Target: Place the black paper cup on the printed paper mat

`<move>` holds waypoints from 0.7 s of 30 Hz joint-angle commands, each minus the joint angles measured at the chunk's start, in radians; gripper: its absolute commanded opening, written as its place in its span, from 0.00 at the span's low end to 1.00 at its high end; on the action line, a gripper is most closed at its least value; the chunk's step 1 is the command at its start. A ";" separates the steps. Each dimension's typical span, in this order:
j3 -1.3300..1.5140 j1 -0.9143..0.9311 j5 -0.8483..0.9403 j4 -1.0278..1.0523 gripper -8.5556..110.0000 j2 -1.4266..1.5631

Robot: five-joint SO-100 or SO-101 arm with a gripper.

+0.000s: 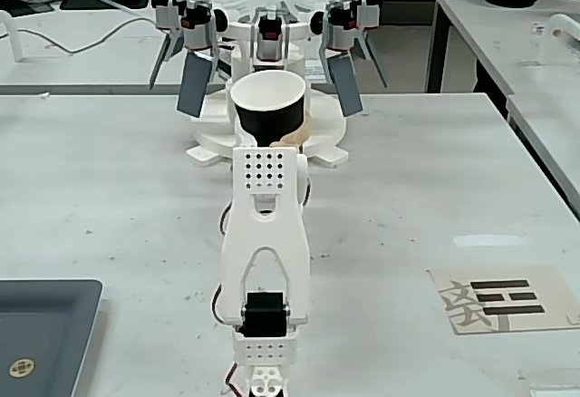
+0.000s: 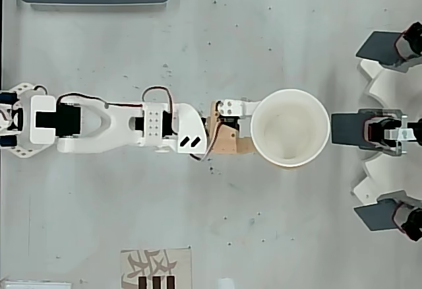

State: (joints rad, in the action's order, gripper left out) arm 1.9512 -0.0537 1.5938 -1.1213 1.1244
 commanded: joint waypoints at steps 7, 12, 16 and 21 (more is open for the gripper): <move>0.092 0.005 -0.014 -0.069 0.18 0.127; 0.094 0.005 -0.014 -0.069 0.18 0.127; 0.097 0.005 -0.014 -0.069 0.18 0.127; 0.120 0.005 -0.014 -0.075 0.18 0.140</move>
State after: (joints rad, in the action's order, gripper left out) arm 2.0739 -0.0537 1.5877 -1.1658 1.1781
